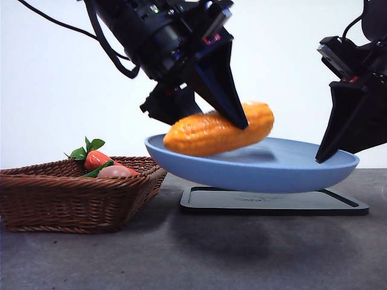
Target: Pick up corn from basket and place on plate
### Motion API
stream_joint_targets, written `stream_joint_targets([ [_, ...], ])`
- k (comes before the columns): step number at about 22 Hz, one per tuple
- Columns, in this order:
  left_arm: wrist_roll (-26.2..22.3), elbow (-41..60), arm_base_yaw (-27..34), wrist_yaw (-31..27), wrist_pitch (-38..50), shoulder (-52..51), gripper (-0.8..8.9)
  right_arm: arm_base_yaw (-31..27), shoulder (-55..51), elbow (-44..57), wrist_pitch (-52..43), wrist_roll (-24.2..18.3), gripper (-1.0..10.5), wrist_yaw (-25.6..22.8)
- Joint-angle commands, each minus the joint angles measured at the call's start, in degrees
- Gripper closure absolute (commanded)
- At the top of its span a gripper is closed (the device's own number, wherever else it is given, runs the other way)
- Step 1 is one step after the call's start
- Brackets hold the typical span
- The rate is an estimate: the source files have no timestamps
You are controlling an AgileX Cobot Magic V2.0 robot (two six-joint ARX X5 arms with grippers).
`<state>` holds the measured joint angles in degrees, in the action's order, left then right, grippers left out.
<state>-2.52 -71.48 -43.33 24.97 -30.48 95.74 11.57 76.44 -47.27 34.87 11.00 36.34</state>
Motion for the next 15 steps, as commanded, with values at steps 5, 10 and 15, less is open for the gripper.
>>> stream_joint_targets([
  [5,-1.31,-0.9,-1.51,-0.11,-1.33,2.89,5.15,0.13,0.61,-1.2,-0.57,0.76,9.5,1.79],
  [10,0.17,-0.9,-1.51,-0.09,-1.88,2.29,4.32,0.13,0.61,-1.2,-0.57,0.72,9.5,1.75],
  [15,0.37,-1.25,-1.53,0.09,-1.86,0.52,4.32,0.11,0.61,-1.2,-0.57,0.57,9.5,1.16],
])
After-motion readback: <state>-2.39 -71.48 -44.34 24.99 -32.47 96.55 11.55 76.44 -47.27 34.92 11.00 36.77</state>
